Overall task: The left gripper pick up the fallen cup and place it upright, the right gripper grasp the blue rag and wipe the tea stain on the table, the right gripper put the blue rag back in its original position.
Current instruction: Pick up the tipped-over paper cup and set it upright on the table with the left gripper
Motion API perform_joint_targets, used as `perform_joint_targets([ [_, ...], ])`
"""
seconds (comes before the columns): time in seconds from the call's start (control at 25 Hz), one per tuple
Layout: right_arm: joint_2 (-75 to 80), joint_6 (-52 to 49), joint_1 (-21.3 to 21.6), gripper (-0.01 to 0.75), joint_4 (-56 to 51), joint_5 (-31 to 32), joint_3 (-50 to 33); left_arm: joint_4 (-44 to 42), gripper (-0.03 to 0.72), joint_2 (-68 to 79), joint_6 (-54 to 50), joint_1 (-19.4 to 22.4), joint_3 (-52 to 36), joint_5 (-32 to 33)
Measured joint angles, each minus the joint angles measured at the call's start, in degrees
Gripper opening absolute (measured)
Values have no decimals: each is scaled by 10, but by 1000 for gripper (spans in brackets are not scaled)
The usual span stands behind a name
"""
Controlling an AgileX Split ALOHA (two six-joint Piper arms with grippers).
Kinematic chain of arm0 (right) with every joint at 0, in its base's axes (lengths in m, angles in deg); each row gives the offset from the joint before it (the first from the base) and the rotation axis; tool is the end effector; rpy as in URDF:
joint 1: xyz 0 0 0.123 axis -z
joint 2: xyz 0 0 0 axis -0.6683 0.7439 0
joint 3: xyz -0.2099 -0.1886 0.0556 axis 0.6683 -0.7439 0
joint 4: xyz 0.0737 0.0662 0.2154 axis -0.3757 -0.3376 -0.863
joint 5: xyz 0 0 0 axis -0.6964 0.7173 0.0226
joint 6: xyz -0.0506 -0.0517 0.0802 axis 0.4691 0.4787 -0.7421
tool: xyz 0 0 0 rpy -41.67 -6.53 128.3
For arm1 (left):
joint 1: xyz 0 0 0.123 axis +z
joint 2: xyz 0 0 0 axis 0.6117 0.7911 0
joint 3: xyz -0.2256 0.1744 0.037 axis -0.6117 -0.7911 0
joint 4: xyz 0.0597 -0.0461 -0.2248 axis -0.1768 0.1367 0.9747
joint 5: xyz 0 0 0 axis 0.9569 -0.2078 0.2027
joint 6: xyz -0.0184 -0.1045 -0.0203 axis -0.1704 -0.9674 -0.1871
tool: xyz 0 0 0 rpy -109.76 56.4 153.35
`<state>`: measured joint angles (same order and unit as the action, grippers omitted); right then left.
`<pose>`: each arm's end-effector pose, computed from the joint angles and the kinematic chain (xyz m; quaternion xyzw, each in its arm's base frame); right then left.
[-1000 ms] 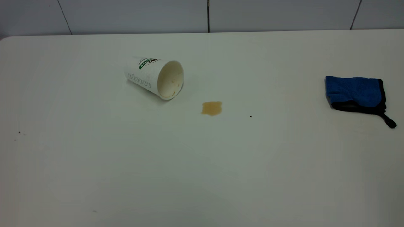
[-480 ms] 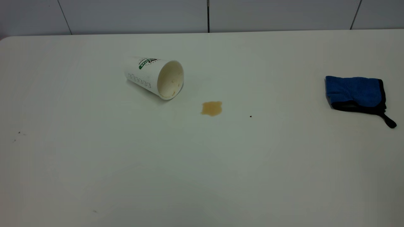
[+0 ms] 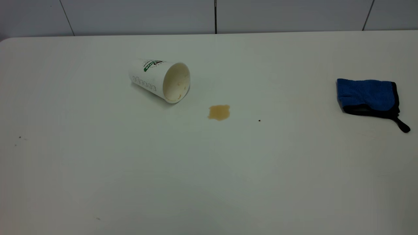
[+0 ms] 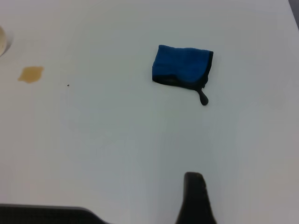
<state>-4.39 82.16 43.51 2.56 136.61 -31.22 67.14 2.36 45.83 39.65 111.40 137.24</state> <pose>-0.0078 0.0002 0.2480 0.0119 0.8720 -0.0066 0.4894 -0.0036 -0.0036 0.2594 0.0006 0.8737 -0.0014 0.4865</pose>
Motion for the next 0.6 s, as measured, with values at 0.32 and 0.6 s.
perform_joint_targets([
  [0.32, 0, 0, 0, 590, 0, 0, 0, -6, 515, 234, -29, 0, 119, -49],
  [0.6, 0, 0, 0, 590, 0, 0, 0, -62, 509, 454, -30, 0, 129, -197],
])
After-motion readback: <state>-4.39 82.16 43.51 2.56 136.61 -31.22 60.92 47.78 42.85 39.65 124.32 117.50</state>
